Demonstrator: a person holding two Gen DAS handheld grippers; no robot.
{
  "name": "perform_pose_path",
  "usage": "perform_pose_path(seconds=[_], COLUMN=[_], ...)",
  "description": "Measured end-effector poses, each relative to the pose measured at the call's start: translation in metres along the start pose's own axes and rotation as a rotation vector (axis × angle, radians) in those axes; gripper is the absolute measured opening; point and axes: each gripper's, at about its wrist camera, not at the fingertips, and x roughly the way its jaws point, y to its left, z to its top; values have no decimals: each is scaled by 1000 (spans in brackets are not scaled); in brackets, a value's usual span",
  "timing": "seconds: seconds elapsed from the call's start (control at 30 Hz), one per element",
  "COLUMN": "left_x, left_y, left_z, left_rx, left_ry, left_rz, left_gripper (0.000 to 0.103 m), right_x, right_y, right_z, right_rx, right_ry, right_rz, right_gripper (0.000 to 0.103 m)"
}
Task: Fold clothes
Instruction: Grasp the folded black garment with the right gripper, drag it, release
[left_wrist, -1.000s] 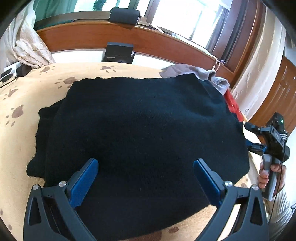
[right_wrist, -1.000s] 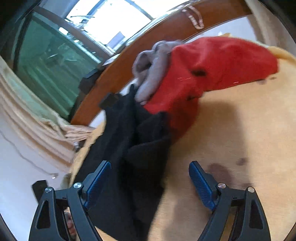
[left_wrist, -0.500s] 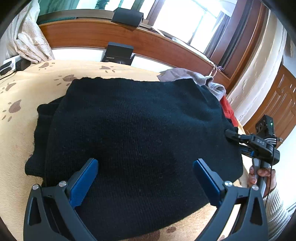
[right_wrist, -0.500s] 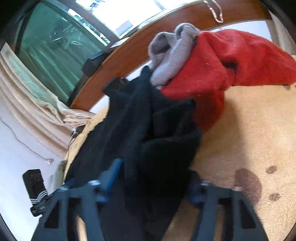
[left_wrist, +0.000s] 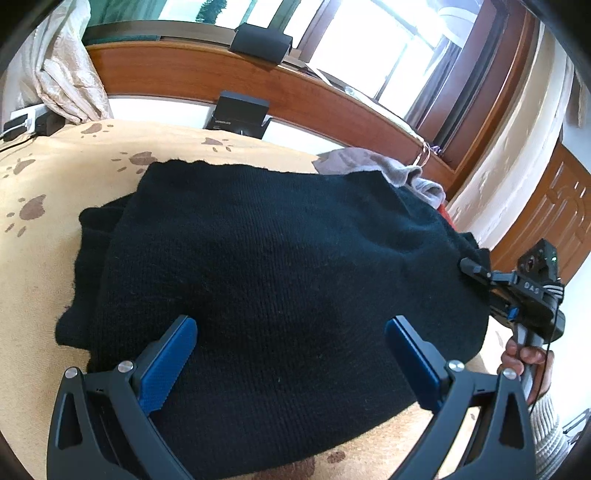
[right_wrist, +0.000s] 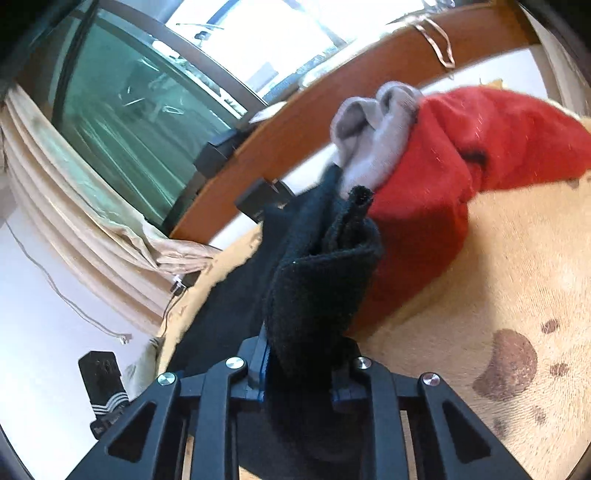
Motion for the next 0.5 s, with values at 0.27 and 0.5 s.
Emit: perform_pose_path(seconds=[0.27,0.5], left_x=[-52,-92], left_y=[33,72], left_z=[23,28], left_rx=[-203,-241], left_ry=[-112,-185], left_rz=[-78,-39], left_gripper=[102,102], right_x=[8,32], right_y=[44,90], right_z=[17,27], right_rx=[38,32], right_ry=[31,57], right_rz=[-30,-44], right_gripper=[23,23])
